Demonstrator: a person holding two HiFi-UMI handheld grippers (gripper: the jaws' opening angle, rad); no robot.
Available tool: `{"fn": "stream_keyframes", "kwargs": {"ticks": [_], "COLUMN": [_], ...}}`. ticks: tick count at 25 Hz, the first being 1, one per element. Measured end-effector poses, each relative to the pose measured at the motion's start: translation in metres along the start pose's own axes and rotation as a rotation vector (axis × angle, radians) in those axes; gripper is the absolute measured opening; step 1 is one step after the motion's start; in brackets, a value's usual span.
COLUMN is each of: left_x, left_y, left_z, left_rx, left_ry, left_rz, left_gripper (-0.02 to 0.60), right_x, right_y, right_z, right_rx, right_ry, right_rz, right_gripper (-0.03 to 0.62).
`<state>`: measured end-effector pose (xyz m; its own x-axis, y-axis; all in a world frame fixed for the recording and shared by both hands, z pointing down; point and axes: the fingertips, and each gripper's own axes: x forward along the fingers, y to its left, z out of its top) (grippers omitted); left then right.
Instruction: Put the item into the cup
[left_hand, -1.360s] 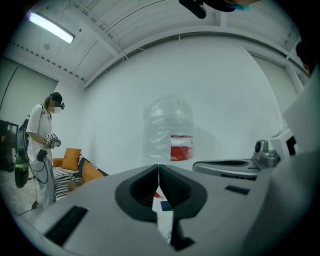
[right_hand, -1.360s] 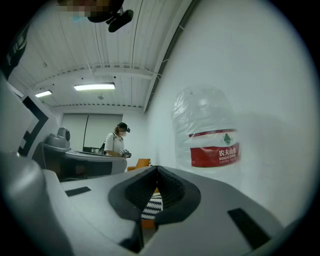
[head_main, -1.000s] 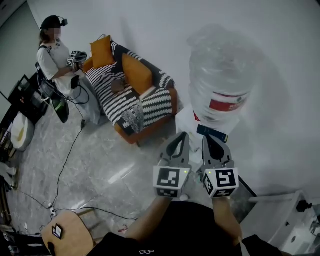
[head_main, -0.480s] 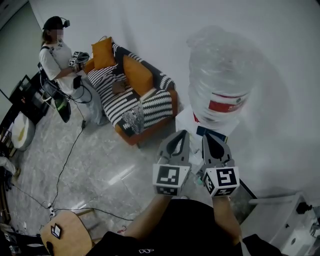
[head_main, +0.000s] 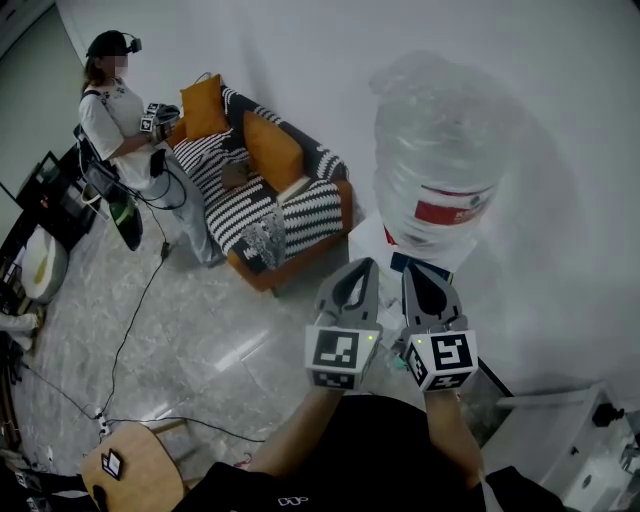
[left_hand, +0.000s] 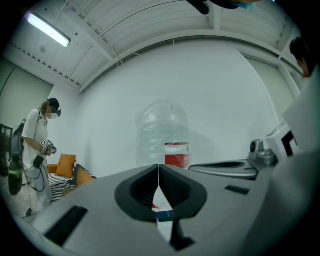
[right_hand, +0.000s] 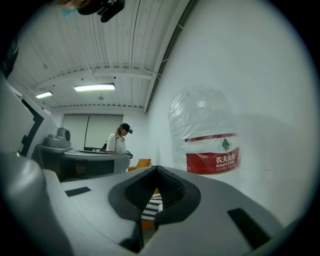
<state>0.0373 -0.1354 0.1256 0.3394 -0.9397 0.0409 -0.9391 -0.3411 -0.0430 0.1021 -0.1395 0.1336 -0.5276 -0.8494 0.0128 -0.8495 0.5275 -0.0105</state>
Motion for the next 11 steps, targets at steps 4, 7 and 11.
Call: {"fn": "stream_keyframes", "kwargs": {"ticks": [4,7,11], "left_x": [0.0016,0.0014,0.003], "left_y": [-0.0014,-0.0041,-0.0058], "left_z": [-0.0019,0.0021,0.0023], "left_rx": [0.0,-0.01,-0.03], "left_ry": [-0.009,-0.013,-0.026], "left_rz": [-0.002,-0.006,-0.004], "left_gripper": [0.014,0.014,0.014], "right_x": [0.0001,-0.0009,0.0006], "right_y": [-0.0018,-0.004,-0.0064], "right_z": [-0.0009,-0.0002,-0.0007], "right_rx": [-0.007,-0.013,-0.027], "right_ry": [-0.004,-0.004,0.001], "right_rz": [-0.001,-0.001,0.008], "right_gripper": [0.009,0.009,0.009]}}
